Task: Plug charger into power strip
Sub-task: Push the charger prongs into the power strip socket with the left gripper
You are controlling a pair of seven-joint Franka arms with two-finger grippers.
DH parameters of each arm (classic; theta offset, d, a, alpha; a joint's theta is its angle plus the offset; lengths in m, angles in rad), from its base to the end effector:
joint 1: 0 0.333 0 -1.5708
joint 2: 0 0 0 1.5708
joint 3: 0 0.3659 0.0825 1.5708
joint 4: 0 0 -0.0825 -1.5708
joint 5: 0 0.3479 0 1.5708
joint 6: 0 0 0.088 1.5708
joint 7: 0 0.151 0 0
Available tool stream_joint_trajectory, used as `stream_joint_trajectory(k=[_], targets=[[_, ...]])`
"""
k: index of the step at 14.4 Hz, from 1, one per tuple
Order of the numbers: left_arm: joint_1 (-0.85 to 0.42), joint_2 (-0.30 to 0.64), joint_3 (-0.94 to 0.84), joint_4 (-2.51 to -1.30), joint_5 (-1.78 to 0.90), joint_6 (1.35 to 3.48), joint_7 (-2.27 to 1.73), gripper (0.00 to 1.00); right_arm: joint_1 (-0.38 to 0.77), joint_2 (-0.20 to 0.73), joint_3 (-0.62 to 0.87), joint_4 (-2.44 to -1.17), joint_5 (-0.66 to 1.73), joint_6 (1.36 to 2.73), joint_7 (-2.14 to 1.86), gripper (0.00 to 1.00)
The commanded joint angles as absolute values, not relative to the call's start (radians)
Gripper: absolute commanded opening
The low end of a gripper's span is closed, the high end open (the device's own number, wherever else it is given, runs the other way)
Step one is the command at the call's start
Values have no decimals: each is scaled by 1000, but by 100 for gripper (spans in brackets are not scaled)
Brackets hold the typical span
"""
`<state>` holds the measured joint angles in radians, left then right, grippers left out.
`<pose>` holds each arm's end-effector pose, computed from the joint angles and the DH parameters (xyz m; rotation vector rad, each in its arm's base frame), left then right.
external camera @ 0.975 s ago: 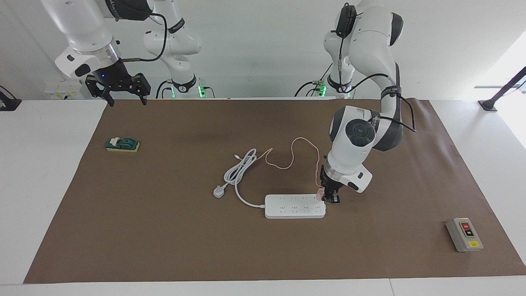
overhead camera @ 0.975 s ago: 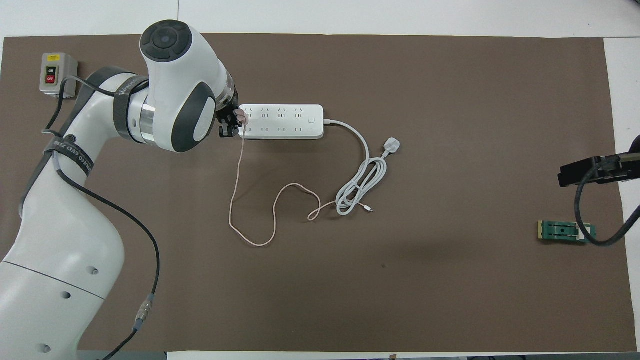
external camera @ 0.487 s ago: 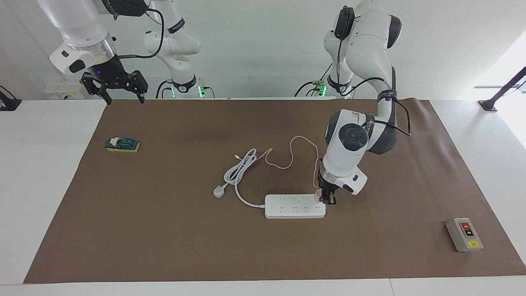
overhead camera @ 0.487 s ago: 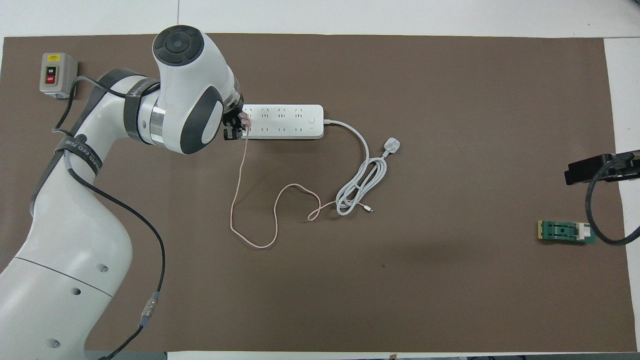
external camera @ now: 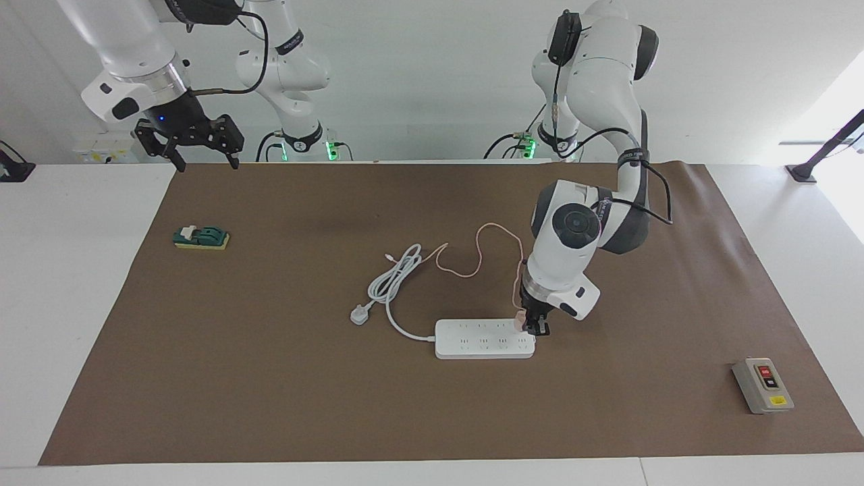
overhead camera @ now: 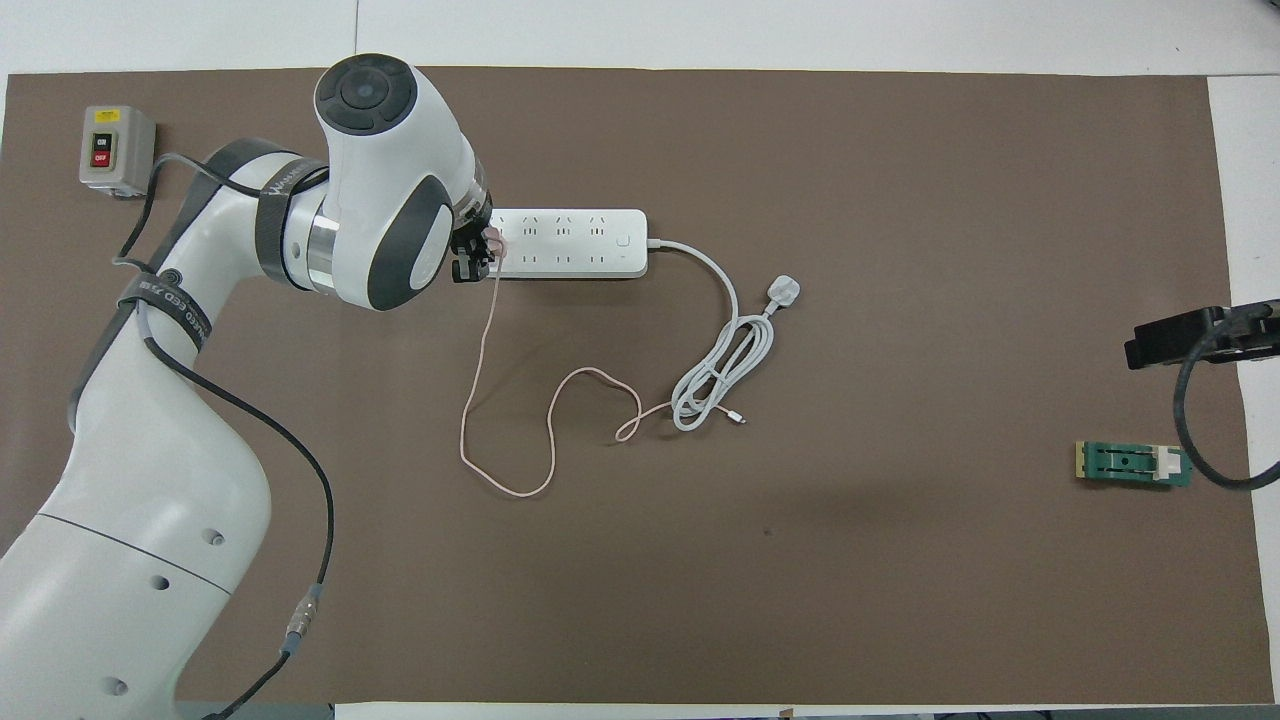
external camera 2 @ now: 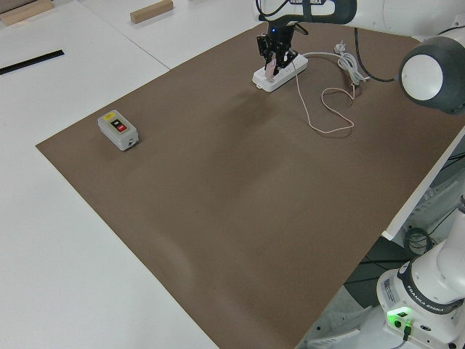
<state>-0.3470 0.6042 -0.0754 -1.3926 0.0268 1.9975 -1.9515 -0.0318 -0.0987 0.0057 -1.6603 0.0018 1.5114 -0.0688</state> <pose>0.6574 -0.2804 0.3685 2.2582 2.1709 -0.0253 0.4733 -0.0119 0.6357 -3.1363 -0.0670 0.0786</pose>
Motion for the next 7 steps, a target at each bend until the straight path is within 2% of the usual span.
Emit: stream_joint_trajectory(k=[1,7], targets=[[-370,620,-63,-1370,51,1997,-1983,0,-51,-106,15,-1657,23,1493,-89,100],[-368,620,-63,-1384,51,1994,-1977,0,-52,-110,15,-1661,21,1496,-84,100]])
